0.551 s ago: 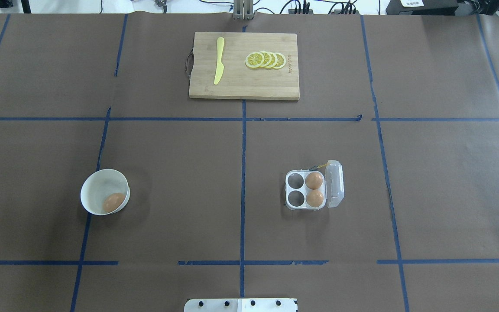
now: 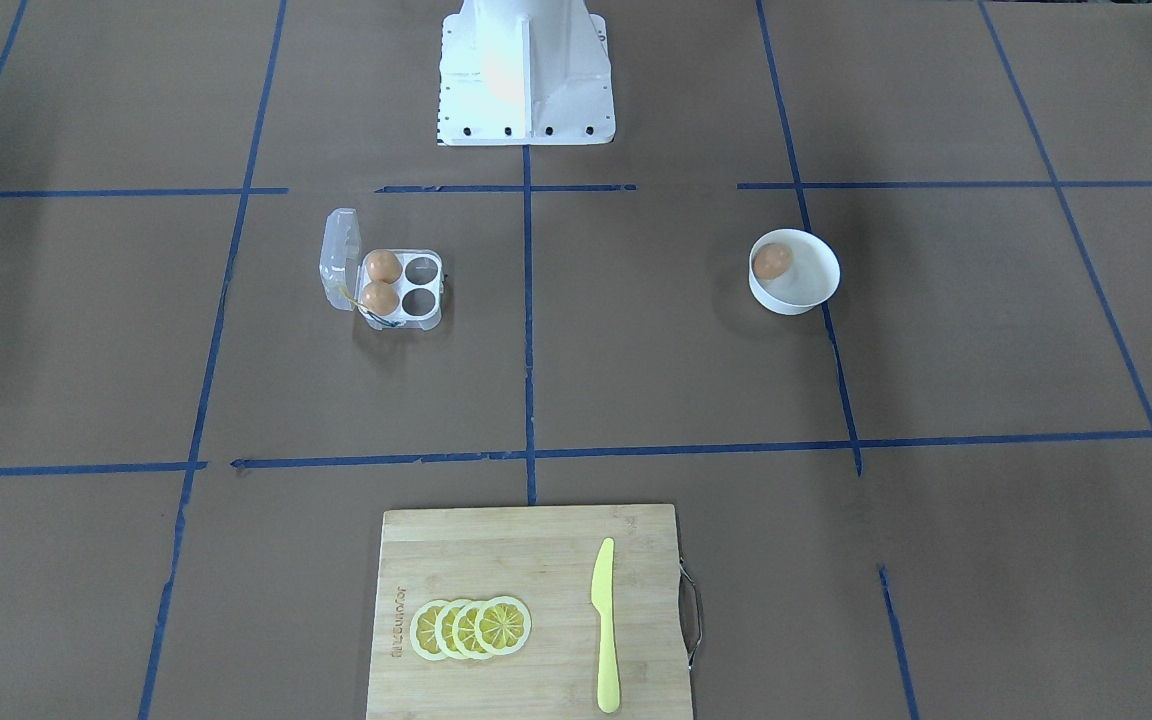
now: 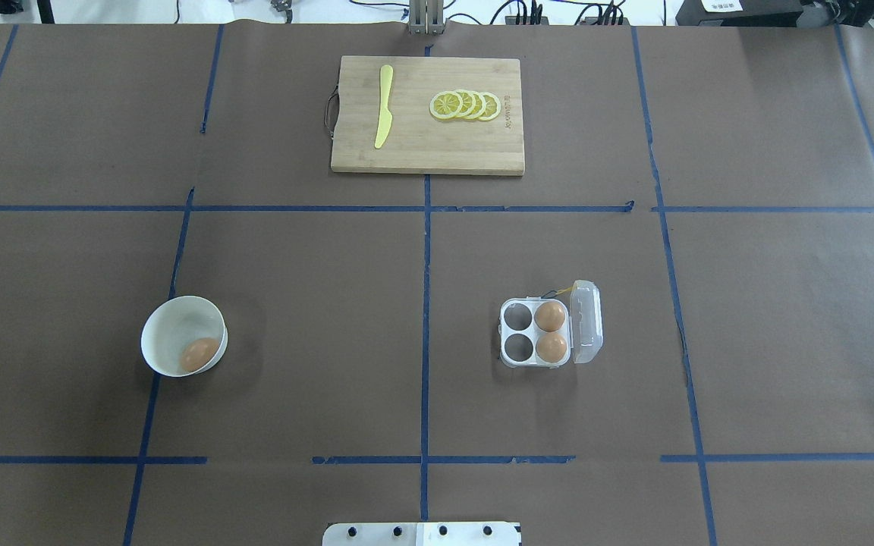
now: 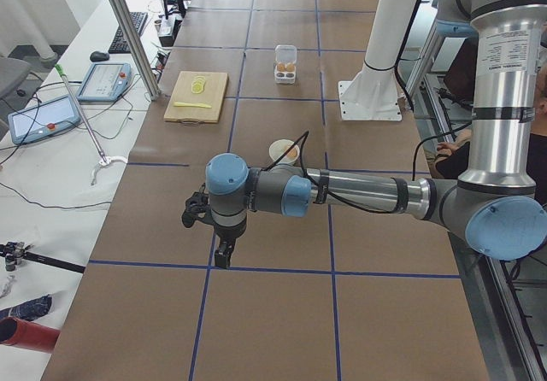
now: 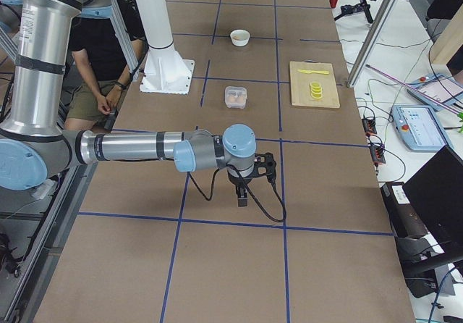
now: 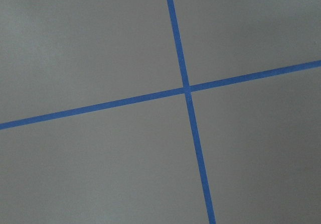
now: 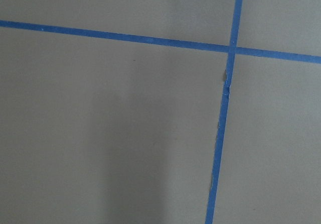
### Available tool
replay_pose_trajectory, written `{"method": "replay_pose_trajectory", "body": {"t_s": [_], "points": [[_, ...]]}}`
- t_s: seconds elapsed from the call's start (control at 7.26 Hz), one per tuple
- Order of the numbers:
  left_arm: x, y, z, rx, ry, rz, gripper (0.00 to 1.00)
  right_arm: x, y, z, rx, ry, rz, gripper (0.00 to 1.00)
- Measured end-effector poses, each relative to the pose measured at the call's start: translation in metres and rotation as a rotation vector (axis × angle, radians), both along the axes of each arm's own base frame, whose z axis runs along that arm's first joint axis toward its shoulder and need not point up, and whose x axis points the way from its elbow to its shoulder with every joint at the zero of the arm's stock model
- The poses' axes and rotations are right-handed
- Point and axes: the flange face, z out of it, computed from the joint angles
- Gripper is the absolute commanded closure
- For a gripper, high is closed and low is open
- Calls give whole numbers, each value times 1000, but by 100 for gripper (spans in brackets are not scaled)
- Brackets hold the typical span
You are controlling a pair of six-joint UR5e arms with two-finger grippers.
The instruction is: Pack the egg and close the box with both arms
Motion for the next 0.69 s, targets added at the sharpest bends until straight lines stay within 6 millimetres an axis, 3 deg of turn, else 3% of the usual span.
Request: {"method": "replay_pose_trajectory", "body": {"t_s": [0.69], "points": [[-1, 5, -6, -26, 15, -38, 0, -1, 0, 0, 0, -4, -1, 0]]}}
